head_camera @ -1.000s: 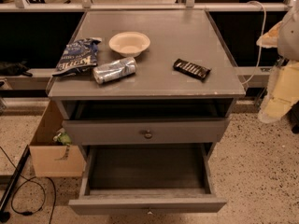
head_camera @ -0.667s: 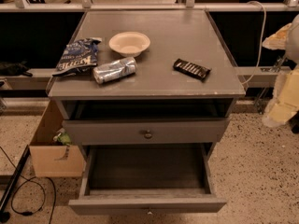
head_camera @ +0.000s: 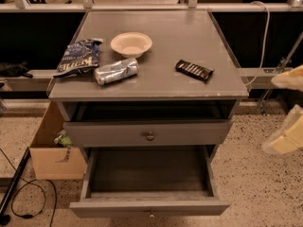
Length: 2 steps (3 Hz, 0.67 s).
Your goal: Close middle drawer
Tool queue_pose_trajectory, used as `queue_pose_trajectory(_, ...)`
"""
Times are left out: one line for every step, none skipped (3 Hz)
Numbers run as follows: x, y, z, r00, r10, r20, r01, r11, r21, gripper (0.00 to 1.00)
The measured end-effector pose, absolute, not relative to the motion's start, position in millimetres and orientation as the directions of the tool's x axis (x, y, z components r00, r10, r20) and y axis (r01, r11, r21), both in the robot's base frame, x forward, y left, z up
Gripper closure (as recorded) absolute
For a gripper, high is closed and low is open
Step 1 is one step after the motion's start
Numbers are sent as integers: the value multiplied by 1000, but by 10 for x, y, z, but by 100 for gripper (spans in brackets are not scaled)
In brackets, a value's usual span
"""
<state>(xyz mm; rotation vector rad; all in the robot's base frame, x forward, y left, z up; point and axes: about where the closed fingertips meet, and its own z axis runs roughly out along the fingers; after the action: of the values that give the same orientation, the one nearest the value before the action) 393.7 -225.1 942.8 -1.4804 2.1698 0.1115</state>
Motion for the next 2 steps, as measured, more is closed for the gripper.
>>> queue_pose_trajectory(3766,-2193,9159,-298,-811,-503,-889,428,-163,40)
queue_pose_trajectory(3583,-2107,8874,-314,-804,-505,-899,423,-115,63)
